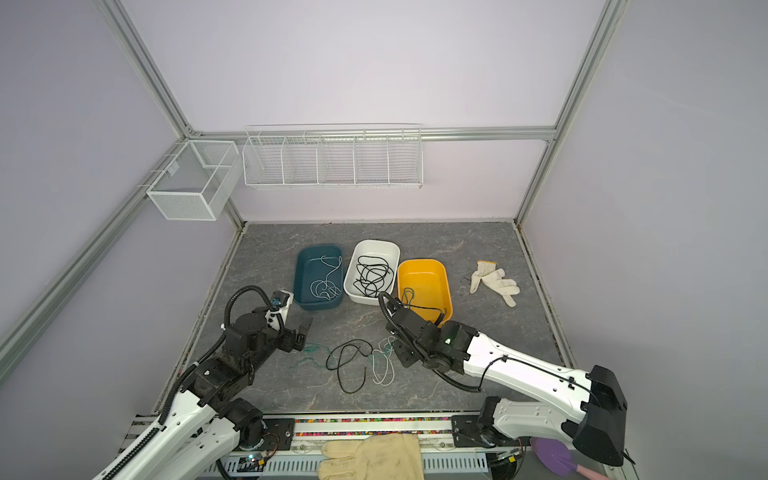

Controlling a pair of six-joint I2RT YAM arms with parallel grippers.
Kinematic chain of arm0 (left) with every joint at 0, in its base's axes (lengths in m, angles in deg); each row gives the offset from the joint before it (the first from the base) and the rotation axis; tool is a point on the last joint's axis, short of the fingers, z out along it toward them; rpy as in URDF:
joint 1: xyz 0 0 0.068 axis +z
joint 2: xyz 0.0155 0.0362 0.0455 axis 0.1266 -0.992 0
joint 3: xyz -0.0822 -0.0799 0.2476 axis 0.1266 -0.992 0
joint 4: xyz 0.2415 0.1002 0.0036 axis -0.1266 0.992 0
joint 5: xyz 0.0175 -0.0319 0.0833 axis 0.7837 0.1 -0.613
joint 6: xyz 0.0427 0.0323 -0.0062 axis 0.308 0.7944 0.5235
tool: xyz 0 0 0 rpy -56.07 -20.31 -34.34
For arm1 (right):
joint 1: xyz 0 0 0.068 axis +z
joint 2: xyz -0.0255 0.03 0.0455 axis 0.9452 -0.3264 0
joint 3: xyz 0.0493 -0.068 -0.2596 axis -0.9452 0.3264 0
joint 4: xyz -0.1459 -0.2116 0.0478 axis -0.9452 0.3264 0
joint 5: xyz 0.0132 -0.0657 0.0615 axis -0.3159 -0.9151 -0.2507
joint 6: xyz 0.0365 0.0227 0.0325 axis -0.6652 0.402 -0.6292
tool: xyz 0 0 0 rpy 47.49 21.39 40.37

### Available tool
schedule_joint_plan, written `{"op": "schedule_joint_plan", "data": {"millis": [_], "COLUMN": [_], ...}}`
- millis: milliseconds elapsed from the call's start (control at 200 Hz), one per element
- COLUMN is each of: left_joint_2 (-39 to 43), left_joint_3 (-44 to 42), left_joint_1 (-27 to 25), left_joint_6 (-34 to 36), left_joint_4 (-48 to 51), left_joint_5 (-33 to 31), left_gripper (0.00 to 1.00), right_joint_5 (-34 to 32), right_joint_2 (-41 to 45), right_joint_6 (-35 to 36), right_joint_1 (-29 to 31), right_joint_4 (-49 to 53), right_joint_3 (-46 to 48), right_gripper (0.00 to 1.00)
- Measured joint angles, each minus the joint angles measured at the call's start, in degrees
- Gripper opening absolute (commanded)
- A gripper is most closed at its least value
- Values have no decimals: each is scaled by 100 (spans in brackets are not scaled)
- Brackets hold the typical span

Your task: Untangle the cables

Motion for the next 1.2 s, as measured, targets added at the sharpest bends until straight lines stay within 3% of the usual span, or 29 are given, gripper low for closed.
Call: {"op": "schedule_joint_plan", "data": {"millis": [370,665,895,1199], "left_joint_2": [588,885,1167,398], "left_joint_3": [31,-20,-437,-761], "left_joint_1": [-4,-208,-1460,-2435], "left_joint_6": [-450,-1718,-2046,-1985], "left_joint_4": [-369,-1172,-1690,-2286], "left_joint_5": [1438,2730,2505,1784], "left_gripper": [99,99,99,99], "right_joint_5": [-149,-146,-90,55], "right_joint_2": [-50,-168,-439,-592], "right_joint_6": [175,247,188,92], "right_joint_1": [264,212,-142,-273], "right_joint_4": [284,291,323,391], "right_joint_3": [-643,-1241,-1637,-2269], "right_gripper": [7,7,7,7]}}
